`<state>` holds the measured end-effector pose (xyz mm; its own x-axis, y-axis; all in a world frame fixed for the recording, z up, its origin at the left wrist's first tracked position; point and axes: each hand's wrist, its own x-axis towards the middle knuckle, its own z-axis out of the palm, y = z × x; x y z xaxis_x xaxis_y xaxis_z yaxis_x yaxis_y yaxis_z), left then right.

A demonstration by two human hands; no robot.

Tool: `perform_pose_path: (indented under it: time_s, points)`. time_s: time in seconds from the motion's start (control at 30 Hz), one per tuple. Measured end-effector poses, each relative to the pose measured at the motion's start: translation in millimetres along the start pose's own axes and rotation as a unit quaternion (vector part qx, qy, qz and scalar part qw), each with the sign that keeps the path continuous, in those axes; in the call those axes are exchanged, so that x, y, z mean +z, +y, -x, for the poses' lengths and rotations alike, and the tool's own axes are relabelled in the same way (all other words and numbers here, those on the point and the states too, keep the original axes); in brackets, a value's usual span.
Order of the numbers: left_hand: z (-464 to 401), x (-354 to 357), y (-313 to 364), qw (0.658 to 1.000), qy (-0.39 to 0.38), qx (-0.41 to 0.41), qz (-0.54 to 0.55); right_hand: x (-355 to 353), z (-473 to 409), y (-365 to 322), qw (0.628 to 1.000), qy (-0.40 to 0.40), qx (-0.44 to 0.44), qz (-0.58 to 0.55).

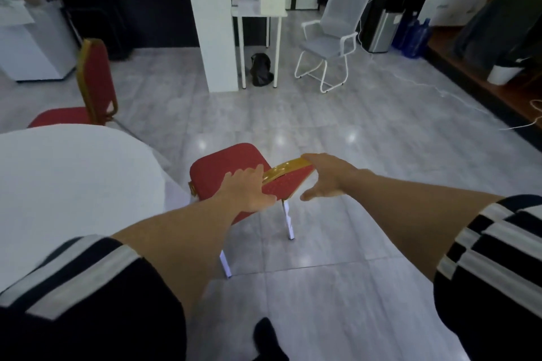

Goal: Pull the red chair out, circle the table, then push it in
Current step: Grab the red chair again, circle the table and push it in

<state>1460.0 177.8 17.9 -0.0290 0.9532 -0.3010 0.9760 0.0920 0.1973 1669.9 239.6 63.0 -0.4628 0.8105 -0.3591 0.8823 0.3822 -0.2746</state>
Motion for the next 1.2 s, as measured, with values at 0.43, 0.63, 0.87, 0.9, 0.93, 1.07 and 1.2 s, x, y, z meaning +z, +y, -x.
perform_pose_path:
  time_s: [0.43, 0.63, 0.87, 0.9, 0.93, 1.07, 1.2]
  points:
    - [-80.9, 49.4, -45.5, 0.979, -0.109, -0.109, 0.135, 23.1, -166.6, 7.3, 0.98, -0.138, -0.091, 0.112]
    - [-88.5, 55.1, -40.0, 0.978, -0.096, -0.146, 0.112, 34.8, -194.5, 12.0, 0.949, -0.192, -0.207, 0.143]
    - [-85.3, 53.7, -17.7, 0.966, -0.054, -0.228, 0.112, 35.1, -210.9, 26.5, 0.913, -0.19, -0.321, 0.167]
    - [-85.8, 54.1, -14.3, 0.962, -0.05, -0.242, 0.116, 34.8, -212.8, 26.9, 0.909, -0.193, -0.331, 0.167]
    - [-85.5, 55.9, -7.8, 0.957, -0.05, -0.257, 0.123, 34.1, -214.2, 29.7, 0.903, -0.198, -0.341, 0.17]
    - [-86.5, 63.2, 30.8, 0.942, -0.027, -0.305, 0.138, 21.7, -216.2, 52.5, 0.875, -0.202, -0.392, 0.201]
    - [-84.8, 80.8, 67.3, 0.925, 0.007, -0.341, 0.166, 13.1, -217.3, 71.5, 0.851, -0.207, -0.426, 0.226]
